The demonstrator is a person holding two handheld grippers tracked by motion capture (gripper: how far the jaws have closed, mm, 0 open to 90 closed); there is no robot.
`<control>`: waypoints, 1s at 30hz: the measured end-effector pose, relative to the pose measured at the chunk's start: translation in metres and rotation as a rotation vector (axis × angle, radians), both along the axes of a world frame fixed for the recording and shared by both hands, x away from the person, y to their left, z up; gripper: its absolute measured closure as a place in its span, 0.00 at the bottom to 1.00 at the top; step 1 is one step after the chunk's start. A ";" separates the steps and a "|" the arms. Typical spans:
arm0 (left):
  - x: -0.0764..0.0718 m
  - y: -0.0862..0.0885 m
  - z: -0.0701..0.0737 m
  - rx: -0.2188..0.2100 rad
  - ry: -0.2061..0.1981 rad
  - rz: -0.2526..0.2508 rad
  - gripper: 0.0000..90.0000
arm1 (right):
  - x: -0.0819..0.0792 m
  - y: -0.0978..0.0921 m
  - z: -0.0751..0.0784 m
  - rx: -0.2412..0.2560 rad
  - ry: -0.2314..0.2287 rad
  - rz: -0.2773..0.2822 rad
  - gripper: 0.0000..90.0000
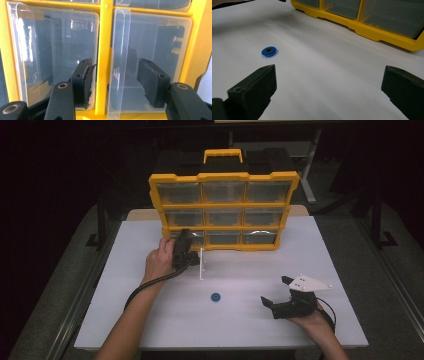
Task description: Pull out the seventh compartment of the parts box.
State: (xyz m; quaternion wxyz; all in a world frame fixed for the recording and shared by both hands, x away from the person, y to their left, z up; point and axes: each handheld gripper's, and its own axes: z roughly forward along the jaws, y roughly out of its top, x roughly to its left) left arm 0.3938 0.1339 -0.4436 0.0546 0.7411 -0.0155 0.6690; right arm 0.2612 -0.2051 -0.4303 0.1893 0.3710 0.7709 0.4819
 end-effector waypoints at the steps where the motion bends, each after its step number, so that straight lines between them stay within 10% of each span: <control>1: 0.000 0.000 0.000 0.003 -0.002 0.002 0.54 | 0.000 0.000 0.000 0.000 -0.001 0.000 0.00; 30: 0.002 -0.002 -0.007 0.020 -0.048 0.006 0.70 | 0.001 0.000 0.000 0.002 -0.002 0.000 0.00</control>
